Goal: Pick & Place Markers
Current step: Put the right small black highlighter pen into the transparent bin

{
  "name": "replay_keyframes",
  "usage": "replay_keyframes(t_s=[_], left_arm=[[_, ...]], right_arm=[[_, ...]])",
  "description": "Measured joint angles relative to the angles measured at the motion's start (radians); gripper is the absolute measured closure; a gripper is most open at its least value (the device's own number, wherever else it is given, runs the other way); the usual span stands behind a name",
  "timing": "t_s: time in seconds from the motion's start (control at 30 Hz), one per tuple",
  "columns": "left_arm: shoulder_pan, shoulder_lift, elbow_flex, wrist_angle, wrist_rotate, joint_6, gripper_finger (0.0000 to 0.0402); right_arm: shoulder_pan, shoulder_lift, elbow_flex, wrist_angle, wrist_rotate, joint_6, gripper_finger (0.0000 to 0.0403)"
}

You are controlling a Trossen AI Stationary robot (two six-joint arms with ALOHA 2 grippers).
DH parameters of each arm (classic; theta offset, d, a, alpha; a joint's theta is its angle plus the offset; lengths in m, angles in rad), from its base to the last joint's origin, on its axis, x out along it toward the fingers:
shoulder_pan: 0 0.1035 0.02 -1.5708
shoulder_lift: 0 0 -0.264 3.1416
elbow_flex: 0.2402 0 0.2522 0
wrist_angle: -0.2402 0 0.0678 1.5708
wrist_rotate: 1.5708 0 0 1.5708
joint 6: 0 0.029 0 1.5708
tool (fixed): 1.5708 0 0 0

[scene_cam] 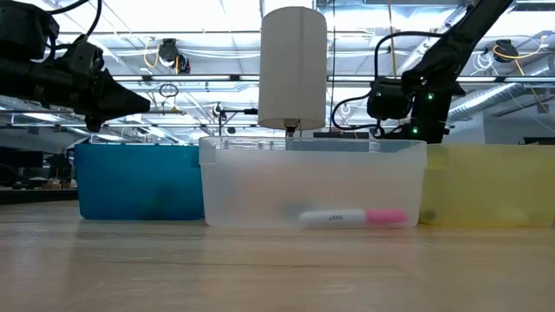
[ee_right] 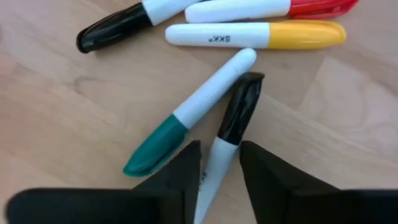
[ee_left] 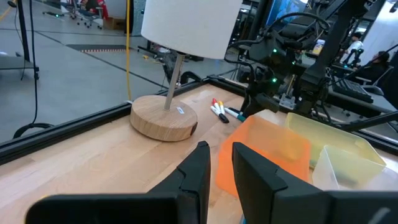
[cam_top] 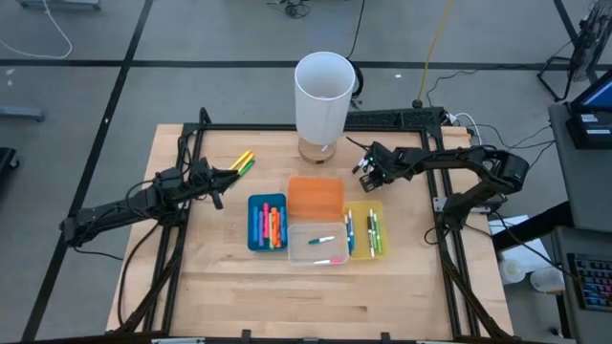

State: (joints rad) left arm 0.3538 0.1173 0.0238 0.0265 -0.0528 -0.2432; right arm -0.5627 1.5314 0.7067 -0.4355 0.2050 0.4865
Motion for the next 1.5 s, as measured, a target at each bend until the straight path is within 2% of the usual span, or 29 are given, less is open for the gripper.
replay_keyframes(t_s=[0.3, 0.53, 0.83, 1.07, 1.23, 1.33, 1.5], left_arm=[[0.0, 0.0, 0.0, 0.0, 0.0, 0.0, 0.033], [0.0, 0.0, 0.0, 0.0, 0.0, 0.0, 0.033], [0.0, 0.0, 0.0, 0.0, 0.0, 0.0, 0.033], [0.0, 0.0, 0.0, 0.0, 0.0, 0.0, 0.033], [0.0, 0.0, 0.0, 0.0, 0.0, 0.0, 0.033], [0.0, 0.0, 0.0, 0.0, 0.0, 0.0, 0.033], [0.0, 0.0, 0.0, 0.0, 0.0, 0.0, 0.033]], right_arm=[[-0.004, 0.0, -0.001, 0.006, -0.001, -0.038, 0.0381], [-0.004, -0.053, -0.004, 0.018, 0.008, -0.063, 0.0381], [0.042, -0.226, -0.006, 0.048, 0.006, -0.147, 0.0382], [0.177, -0.313, -0.006, 0.191, -0.006, -0.281, 0.0382], [0.304, -0.325, -0.004, 0.361, -0.202, -0.341, 0.0382], [0.399, -0.318, 0.016, 0.403, -0.3, -0.334, 0.0382], [0.588, -0.264, 0.121, 0.325, -0.313, -0.371, 0.0382]])
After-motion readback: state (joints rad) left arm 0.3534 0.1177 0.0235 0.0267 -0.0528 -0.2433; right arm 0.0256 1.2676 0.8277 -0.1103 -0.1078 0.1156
